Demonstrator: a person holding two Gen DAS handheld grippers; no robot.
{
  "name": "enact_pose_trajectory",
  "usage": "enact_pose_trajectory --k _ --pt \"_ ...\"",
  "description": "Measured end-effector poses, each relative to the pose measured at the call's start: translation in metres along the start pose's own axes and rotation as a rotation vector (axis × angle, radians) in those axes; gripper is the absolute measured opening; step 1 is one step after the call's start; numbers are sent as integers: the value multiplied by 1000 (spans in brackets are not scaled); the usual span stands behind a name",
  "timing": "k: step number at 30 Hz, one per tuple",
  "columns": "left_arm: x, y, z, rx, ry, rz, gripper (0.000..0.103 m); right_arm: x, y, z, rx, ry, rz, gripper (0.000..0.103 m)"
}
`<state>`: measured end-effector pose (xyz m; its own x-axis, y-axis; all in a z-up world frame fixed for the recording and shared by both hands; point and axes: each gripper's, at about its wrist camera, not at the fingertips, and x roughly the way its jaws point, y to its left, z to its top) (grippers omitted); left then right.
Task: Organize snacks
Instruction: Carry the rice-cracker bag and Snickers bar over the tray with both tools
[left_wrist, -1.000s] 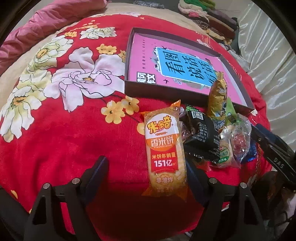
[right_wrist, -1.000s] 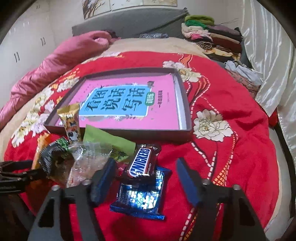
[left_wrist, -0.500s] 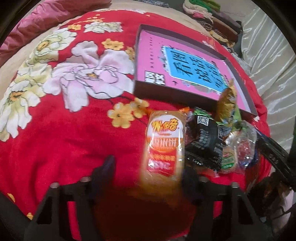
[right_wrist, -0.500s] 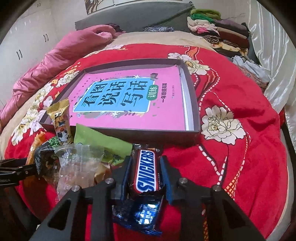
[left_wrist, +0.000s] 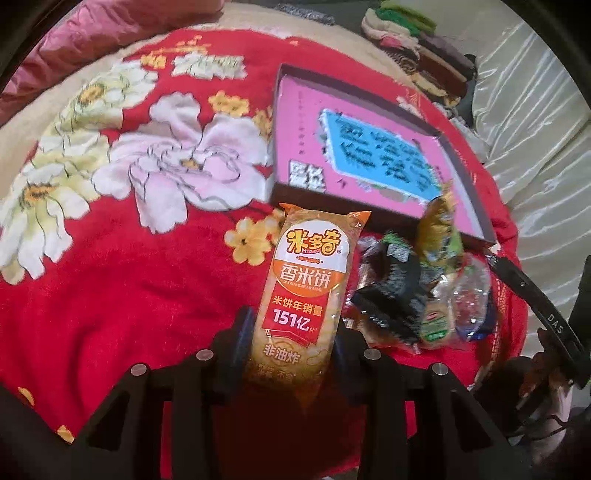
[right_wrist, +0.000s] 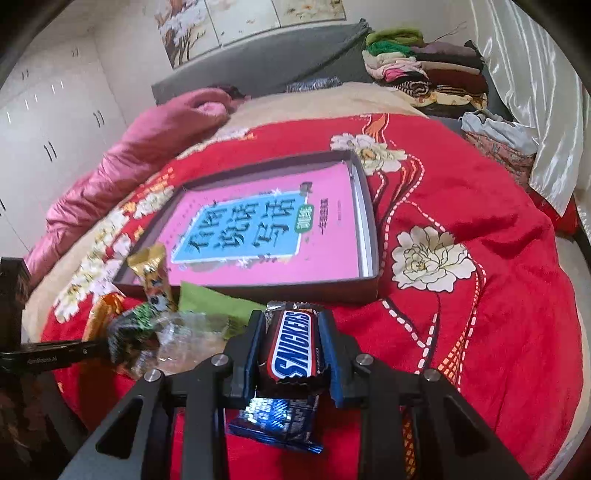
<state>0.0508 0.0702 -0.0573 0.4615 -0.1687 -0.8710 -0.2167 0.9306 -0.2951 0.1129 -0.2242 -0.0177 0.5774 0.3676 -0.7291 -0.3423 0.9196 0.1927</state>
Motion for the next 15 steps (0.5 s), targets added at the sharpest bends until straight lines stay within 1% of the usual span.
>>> enact_pose_trajectory --k 4,8,15 --pt "-13 -8 3 24 -38 -15 39 -5 0 2 9 -22 14 30" --pt "-21 -10 5 27 -57 -23 39 -9 3 2 6 -37 20 30" --pt "-29 -14 13 28 -84 -33 39 -15 6 10 -2 -88 33 30"
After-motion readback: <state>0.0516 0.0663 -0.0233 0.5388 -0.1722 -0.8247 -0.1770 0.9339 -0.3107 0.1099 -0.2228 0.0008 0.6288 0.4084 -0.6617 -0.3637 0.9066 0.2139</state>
